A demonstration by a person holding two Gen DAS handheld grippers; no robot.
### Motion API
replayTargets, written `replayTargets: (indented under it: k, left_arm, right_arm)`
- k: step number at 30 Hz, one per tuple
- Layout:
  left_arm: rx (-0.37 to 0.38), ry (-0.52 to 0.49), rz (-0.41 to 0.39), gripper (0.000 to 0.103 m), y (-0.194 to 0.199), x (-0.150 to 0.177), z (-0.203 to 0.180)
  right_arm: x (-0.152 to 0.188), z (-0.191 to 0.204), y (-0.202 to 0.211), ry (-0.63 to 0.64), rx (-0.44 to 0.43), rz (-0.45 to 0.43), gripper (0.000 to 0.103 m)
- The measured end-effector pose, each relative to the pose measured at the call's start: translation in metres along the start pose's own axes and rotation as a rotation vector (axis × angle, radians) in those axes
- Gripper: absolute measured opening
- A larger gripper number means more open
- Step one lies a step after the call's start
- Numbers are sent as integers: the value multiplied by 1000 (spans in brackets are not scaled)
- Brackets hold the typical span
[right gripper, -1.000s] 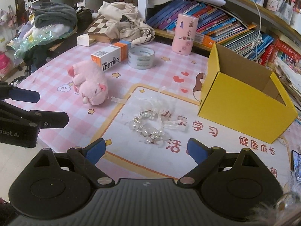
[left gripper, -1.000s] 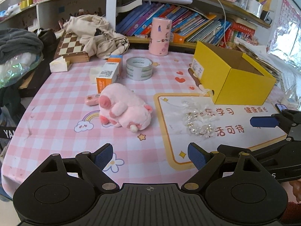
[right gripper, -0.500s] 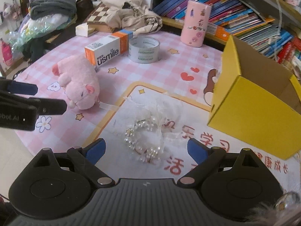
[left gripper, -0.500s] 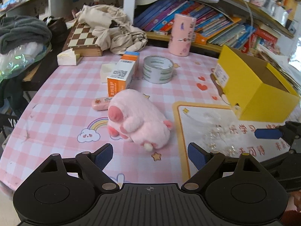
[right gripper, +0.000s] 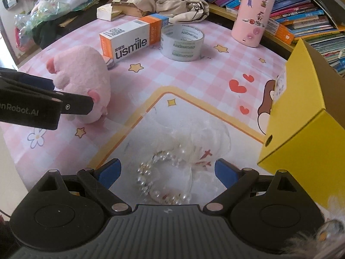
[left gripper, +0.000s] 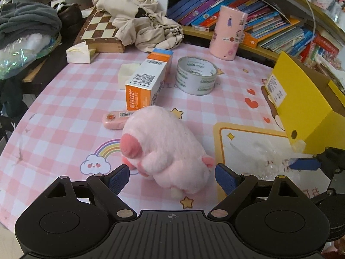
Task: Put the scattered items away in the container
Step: 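Move the left tool toward the pink pig while the right tool approaches the pearl bracelet, then close the left tool on the pink pig while the right tool grips the pearl bracelet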
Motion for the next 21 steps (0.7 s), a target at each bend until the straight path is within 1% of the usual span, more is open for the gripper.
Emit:
replayTargets:
  k: [4, 9, 16, 18, 19, 21]
  left_arm:
    - [8, 35, 24, 89, -10, -4, 1]
    - [7, 51, 44, 89, -21, -6, -3]
    - [-1, 83, 55, 89, -31, -11, -5]
    - [2, 90, 55, 87, -32, -11, -5]
    - [4, 95, 56, 87, -33, -11, -5]
    - [8, 108, 55, 78, -33, -11, -5]
  right_arm:
    - [-3, -6, -7, 2, -12, 20, 94]
    - [-3, -10, -12, 16, -27, 34, 94]
    - [-4, -17, -17, 19, -56, 43, 91]
    - [-4, -17, -16, 24, -64, 41, 90]
    - [-5, -17, -16, 26, -68, 39, 86]
    - [-5, -16, -15, 29, -76, 36, 82]
Point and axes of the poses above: each gripper's, at about its wrist camera, not at the fingertips, and y roughly against the way its jaws point, z to its left, x to its underside, the point moved 5 cm from there along -y, roughly the way its jaws point, and after that the axes turned 8 degrees about -x, right-handed, at the moved point
